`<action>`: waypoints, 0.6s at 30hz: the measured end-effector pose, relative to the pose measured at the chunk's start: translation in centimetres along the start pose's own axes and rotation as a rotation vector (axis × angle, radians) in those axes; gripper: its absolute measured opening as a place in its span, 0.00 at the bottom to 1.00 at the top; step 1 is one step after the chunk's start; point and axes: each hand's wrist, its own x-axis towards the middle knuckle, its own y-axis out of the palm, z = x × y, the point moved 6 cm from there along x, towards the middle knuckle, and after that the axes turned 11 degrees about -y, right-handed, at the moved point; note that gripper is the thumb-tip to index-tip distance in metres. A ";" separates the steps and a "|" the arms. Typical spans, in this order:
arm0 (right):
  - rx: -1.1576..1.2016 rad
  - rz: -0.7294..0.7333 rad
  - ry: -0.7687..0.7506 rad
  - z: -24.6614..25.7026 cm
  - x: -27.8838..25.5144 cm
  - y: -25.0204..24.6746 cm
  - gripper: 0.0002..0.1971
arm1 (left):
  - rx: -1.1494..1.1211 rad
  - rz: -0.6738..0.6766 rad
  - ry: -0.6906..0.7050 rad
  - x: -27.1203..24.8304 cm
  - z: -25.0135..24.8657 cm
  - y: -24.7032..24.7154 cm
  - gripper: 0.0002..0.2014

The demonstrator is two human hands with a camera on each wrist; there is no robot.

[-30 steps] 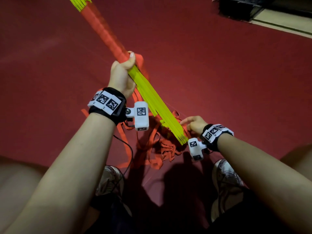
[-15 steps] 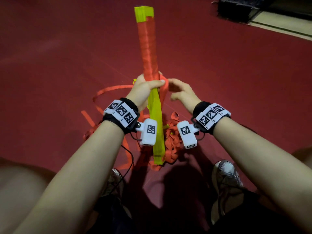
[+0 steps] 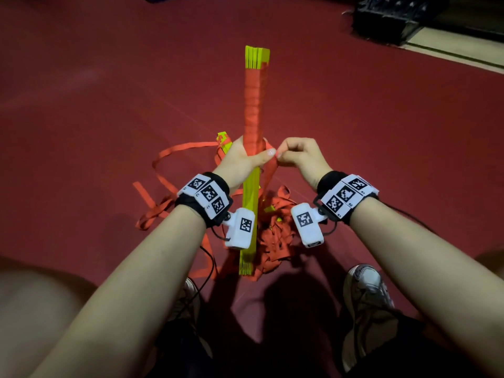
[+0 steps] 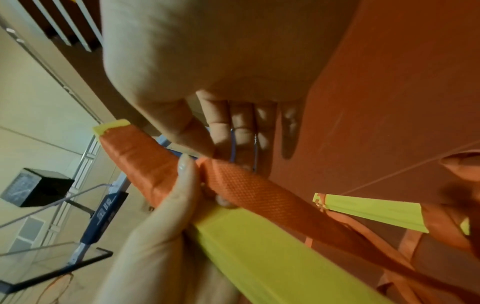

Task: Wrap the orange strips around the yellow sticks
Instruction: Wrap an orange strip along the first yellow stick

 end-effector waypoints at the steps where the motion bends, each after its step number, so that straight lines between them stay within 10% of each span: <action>1: 0.052 -0.020 0.041 0.1 0.0 0.1 0.02 | -0.015 -0.011 -0.014 0.1 0.3 -0.2 0.17; 10: -0.015 -0.153 0.144 -1.1 0.4 -0.9 0.09 | -0.026 -0.087 -0.102 0.8 2.0 -0.5 0.32; 18: -0.314 0.001 -0.028 1.2 -0.3 0.6 0.03 | 0.146 -0.186 -0.113 0.8 3.4 -0.7 0.24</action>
